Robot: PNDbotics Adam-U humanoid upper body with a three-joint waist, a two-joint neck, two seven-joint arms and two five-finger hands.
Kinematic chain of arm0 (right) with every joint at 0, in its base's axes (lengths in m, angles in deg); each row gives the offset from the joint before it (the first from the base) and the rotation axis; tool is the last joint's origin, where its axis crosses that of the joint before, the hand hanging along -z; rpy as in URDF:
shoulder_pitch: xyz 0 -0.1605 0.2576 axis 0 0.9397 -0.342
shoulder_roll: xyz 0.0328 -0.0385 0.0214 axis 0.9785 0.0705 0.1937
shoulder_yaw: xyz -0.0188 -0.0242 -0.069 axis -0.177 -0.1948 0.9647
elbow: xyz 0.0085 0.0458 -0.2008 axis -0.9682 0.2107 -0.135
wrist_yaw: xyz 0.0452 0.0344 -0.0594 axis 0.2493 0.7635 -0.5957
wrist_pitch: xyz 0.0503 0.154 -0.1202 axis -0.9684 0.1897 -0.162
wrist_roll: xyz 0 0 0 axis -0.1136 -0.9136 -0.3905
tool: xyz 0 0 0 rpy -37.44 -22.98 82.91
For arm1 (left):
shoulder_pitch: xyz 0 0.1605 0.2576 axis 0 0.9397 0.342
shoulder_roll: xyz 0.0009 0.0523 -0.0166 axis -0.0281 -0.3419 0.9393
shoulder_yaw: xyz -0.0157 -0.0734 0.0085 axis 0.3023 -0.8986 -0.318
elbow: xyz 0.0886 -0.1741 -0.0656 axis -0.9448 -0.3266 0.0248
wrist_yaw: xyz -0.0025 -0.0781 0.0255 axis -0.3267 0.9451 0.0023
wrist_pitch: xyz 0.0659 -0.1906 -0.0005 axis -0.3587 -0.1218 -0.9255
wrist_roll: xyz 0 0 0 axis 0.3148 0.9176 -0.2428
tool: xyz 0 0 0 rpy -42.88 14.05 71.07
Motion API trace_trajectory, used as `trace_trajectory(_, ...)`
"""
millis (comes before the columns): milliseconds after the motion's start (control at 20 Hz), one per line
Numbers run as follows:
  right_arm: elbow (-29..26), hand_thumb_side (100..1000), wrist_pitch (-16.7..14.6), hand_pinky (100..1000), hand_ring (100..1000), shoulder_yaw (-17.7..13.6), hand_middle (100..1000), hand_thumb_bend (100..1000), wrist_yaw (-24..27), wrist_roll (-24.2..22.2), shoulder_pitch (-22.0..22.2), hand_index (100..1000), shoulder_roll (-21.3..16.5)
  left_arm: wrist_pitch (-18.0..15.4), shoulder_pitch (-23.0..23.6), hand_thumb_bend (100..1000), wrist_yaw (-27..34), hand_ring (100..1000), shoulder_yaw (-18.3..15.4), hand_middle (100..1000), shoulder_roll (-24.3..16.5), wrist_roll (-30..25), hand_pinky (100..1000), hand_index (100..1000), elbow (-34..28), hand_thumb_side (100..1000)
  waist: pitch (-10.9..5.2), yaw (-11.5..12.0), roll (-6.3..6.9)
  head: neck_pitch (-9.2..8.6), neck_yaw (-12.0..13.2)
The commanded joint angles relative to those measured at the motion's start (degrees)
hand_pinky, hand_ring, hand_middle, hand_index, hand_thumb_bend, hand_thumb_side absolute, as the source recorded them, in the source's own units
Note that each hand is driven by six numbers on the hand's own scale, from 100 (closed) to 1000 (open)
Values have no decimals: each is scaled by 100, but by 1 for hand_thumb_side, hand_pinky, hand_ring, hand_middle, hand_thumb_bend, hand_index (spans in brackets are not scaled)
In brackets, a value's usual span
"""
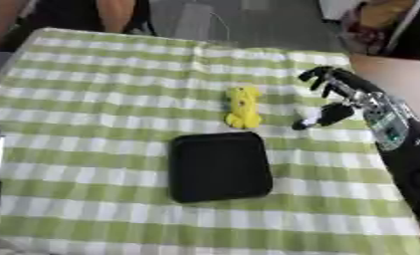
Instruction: Pick up objects on the table and place them in the box.
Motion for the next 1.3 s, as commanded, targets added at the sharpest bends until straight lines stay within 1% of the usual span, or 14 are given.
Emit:
trace_trajectory(50, 3, 321, 29, 595, 737, -62, 813, 927, -179, 44, -167, 871, 23, -19, -86, 346, 37, 571, 12, 749, -79, -36, 493, 874, -66, 831, -60, 22, 31, -101, -94)
trace_trajectory(100, 26, 322, 39, 596, 737, -70, 813, 914, -218, 51, -163, 870, 49, -21, -92, 348, 40, 571, 15, 749, -76, -41, 493, 874, -66, 830, -58, 31, 31, -104, -99)
trace_trajectory(600, 147, 320, 89, 597, 735, -122, 812, 914, -354, 99, -234, 868, 141, -39, -134, 347, 54, 572, 47, 749, -68, -100, 494, 874, -59, 831, -48, 84, 24, -141, -137)
trace_trajectory(750, 139, 344, 77, 598, 735, -116, 813, 898, -378, 88, -289, 867, 134, -39, -140, 347, 48, 572, 55, 749, -72, -116, 495, 874, -58, 832, -47, 90, 20, -157, -137)
trace_trajectory(1300, 80, 356, 72, 595, 734, -97, 812, 909, -455, 54, -480, 865, 174, -45, -144, 349, 58, 572, 91, 750, -80, -168, 495, 875, -53, 832, -49, 100, 14, -226, -223)
